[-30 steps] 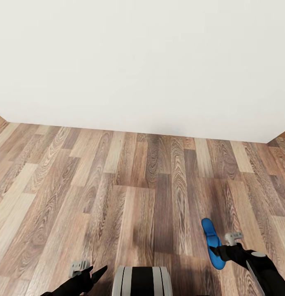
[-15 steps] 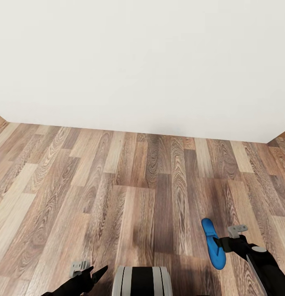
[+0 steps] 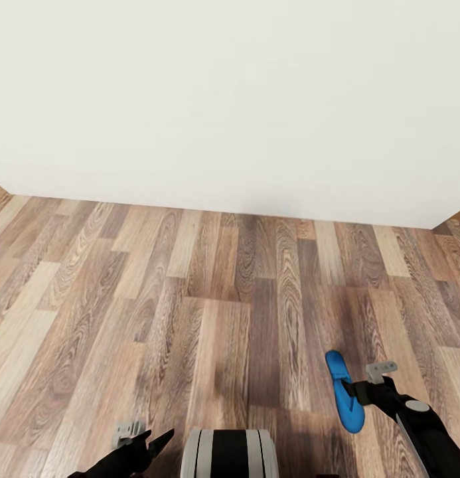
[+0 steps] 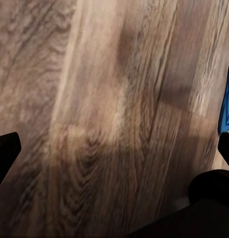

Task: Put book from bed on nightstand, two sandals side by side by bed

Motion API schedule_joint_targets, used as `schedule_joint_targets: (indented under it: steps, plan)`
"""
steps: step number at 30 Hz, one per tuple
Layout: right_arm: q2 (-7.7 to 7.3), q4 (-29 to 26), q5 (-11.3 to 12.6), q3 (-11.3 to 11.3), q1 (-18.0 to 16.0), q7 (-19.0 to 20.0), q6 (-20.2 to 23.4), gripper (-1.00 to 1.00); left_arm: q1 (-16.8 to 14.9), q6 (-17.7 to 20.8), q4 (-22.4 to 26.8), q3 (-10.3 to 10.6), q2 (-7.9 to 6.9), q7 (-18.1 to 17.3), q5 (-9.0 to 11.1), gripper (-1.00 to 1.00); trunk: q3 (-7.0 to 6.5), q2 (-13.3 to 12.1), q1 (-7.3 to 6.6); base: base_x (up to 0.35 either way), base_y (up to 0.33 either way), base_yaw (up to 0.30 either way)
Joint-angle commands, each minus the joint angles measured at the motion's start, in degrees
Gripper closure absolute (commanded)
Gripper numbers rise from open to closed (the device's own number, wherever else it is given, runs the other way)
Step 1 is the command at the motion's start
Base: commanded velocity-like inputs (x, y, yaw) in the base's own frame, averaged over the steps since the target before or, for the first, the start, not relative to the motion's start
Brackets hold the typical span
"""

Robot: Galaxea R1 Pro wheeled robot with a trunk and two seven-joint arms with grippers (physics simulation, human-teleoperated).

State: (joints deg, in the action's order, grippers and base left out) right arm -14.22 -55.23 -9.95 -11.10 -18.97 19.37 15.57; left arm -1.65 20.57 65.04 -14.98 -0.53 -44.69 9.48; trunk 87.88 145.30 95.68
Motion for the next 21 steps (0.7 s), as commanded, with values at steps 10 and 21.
schedule_joint_targets:
  steps: [10, 21]
  plan:
    - [0.07, -0.1, -0.6, -0.1, 0.0, 0.5, 0.0, -1.0, 0.0, 0.6, 0.0, 0.0, -0.05, -0.2, 0.5, -1.0, 2.26, 0.1, 0.25, 0.0, 0.0, 0.0]
    - [0.07, -0.1, -0.7, -0.1, 0.0, 0.5, 0.0, -1.0, 0.0, 1.0, 3.5, -0.6, -0.74, -0.5, 2.5, -1.0, 2.26, 0.1, 0.25, 0.0, 0.0, 0.0]
